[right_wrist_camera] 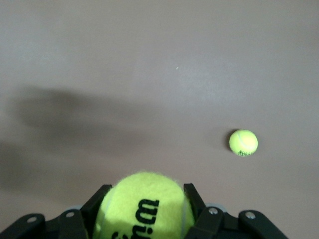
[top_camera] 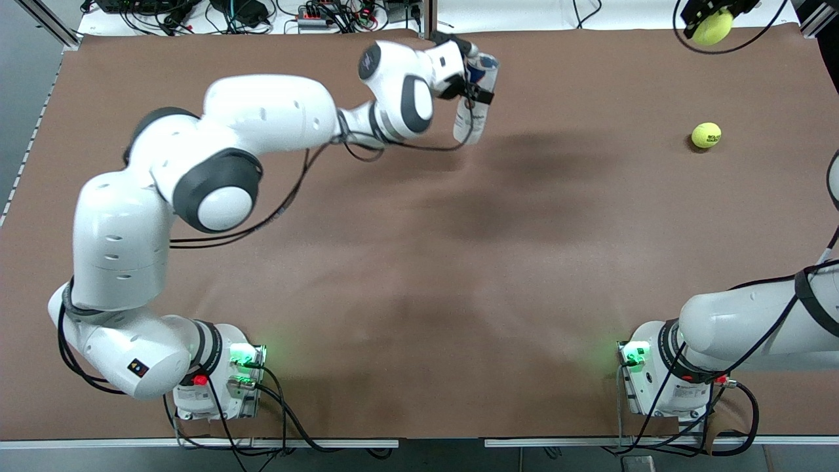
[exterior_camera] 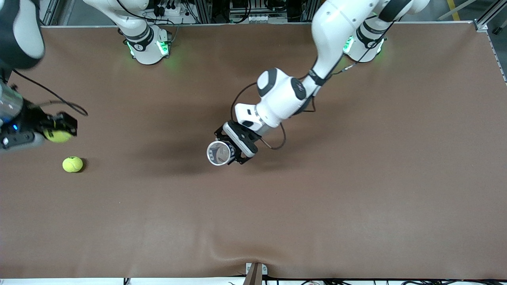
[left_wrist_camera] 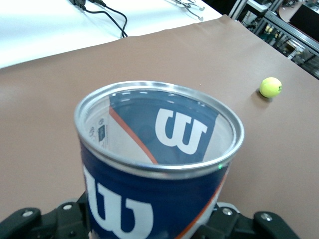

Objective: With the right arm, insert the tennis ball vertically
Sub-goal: 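Carry the ball with the right gripper over the can's open rim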

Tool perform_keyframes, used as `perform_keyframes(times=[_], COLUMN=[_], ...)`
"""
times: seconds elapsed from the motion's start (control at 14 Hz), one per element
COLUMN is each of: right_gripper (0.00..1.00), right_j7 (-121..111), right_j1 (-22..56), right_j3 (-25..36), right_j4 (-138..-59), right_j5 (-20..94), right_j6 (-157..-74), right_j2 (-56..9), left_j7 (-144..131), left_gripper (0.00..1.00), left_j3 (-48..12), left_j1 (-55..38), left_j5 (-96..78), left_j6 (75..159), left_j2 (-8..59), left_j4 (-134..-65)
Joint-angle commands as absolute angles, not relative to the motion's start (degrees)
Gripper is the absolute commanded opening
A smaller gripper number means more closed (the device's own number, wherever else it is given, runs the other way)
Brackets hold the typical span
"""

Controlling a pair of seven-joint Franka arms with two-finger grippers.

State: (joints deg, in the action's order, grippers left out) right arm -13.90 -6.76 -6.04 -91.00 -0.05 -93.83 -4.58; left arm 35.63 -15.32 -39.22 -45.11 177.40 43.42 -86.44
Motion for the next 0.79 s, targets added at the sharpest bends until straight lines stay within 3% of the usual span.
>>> perform_keyframes(times=[0.0,0.36,0.72], right_gripper=[0.0,0.0,0.0], right_j7=[-14.5,-14.0,-10.6], right_j1=[-3.7,-0.7,-0.3], right_j3=[-3.6,-1.1,-1.8], right_j4=[-86.6,-86.7,-86.7], right_j5=[0.4,0.6,0.6], right_j6=[-88.2,-88.3,-88.3], right_j2=[-4.7,-5.1,-5.1], left_j7=[34.8,29.1,27.3], left_gripper=[0.77,0.77,0.77], left_j3=[-14.9,-14.8,-14.4], left_j1=[-43.0,-50.8,-54.9], left_j5=[-48.5,-49.7,-49.6], left_j6=[184.7,197.6,203.5], left_j2=[45.6,51.9,55.4], left_j4=[-85.8,-82.8,-80.7])
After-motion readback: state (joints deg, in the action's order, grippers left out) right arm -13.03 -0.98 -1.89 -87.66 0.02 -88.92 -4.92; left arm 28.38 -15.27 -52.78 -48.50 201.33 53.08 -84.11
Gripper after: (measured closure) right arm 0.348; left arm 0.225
